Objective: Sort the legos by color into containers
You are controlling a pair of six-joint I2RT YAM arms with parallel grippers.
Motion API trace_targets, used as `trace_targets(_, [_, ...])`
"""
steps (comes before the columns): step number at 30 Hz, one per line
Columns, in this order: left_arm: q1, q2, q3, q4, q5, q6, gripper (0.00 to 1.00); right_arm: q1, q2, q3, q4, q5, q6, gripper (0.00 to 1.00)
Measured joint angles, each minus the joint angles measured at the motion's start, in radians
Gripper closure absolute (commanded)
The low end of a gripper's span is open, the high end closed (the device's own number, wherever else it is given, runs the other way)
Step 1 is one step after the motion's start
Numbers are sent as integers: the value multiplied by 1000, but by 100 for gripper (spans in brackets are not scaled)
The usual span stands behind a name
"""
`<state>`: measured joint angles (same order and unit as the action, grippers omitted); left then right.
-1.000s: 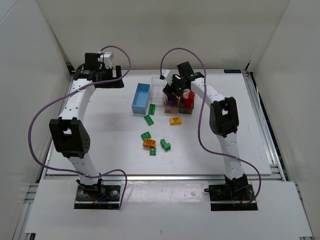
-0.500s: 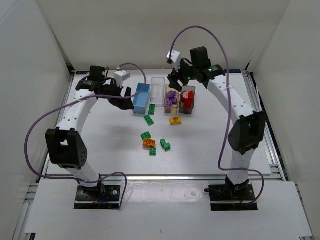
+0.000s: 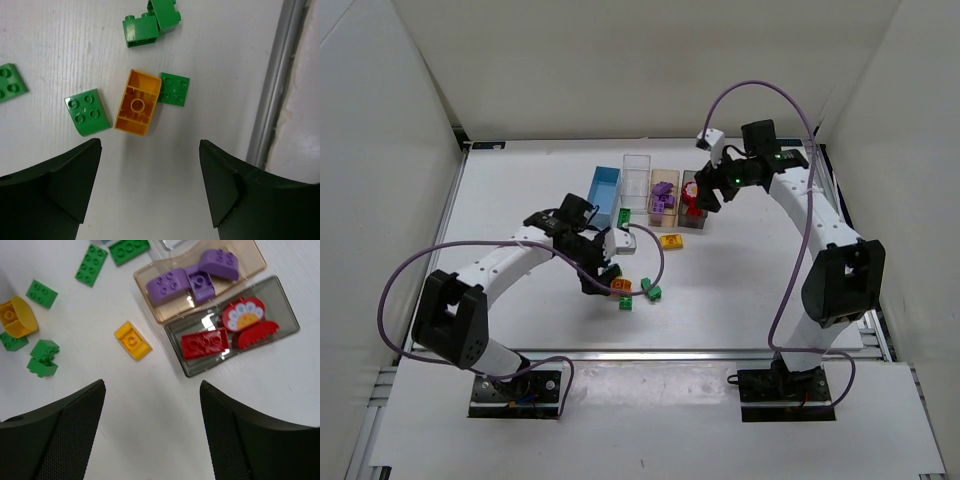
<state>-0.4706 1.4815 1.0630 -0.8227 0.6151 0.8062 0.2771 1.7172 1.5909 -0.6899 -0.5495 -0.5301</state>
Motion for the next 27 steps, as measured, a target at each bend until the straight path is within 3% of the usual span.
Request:
trace_targets(6, [-71, -4, -135, 221, -59, 31, 11, -65, -2, -2, -12, 0, 11, 20])
trace_targets(13, [-103, 32, -150, 373, -86, 62, 11, -74, -19, -20, -15, -1, 16, 20])
trace_targets(23, [-108, 100, -148, 402, -96, 115, 12, -91, -26, -32, -16, -3, 16, 20])
trace_targets(27, [-108, 100, -148, 395, -95, 131, 19, -94, -27, -32, -16, -3, 16, 20])
